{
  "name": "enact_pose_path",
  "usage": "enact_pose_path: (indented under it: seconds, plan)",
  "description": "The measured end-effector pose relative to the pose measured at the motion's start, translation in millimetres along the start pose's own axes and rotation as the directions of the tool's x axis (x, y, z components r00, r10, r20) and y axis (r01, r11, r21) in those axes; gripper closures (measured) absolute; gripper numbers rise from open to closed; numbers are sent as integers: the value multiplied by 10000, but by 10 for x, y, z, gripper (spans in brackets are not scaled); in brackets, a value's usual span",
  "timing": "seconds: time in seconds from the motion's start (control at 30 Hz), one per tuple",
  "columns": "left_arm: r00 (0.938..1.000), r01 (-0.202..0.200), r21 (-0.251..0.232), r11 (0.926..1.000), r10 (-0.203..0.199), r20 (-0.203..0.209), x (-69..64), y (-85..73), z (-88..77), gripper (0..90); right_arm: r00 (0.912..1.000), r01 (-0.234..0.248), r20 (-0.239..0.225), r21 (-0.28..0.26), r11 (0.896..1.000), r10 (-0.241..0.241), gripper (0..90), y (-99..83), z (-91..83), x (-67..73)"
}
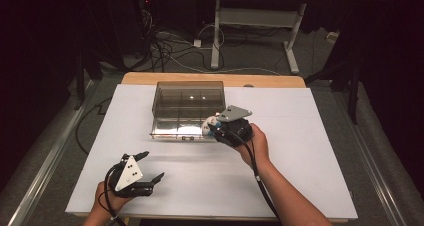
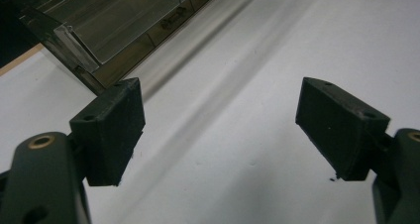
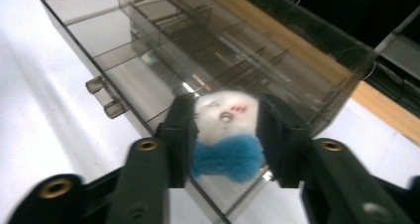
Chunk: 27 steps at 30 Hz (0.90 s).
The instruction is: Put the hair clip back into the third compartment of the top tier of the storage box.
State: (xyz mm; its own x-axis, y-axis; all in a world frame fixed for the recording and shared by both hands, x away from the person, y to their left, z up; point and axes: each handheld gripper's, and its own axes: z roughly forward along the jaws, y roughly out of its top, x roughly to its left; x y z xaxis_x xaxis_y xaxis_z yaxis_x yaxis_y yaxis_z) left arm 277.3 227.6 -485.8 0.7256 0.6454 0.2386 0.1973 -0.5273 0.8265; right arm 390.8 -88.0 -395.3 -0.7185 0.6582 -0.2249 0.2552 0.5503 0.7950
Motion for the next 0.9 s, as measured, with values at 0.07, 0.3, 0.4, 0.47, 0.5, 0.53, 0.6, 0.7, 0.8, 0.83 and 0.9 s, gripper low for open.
enact_pose_path:
  seconds: [0.07,0.3,0.4,0.47,0.5,0.53,0.6,0.7,0.8,0.83,0.9]
  plan:
    - [10000,2,26,10000,-2,19,-1,0,6,185,9999,-95,43,-88,9999,95,690,-1,-32,-42]
    - [9999,-68,83,9999,67,78,-15,4,19,185,9999,-148,91,324,9994,145,785,-48,-11,-150]
    - [9999,-68,92,9999,67,130,-21,7,28,185,9989,466,-129,771,9959,-457,823,-78,21,-124]
    - [9998,-92,100,9999,90,158,-27,11,33,185,9982,571,-219,900,9943,-554,823,-89,39,-109]
    - [9998,-92,100,9999,90,158,-27,11,33,185,9982,571,-219,900,9943,-554,823,-89,39,-109]
    - [9998,-113,91,9999,111,170,-31,13,33,185,9981,587,-259,984,9934,-564,823,-97,56,-103]
    - [9998,-117,78,9999,116,176,-34,14,33,185,9978,598,-359,1097,9922,-561,822,-104,74,-103]
    - [9998,-100,71,9999,99,180,-33,15,32,185,9982,503,-387,1133,9923,-462,816,-108,85,-91]
    - [9998,-100,34,9999,99,196,-38,19,34,185,9984,443,-408,1107,9929,-400,803,-107,94,-88]
    - [9997,-119,36,9999,118,199,-39,19,35,185,9984,443,-408,1107,9929,-400,803,-107,94,-88]
    - [9997,-128,33,9999,128,214,-40,19,36,185,9984,440,-408,1095,9930,-397,803,-110,96,-91]
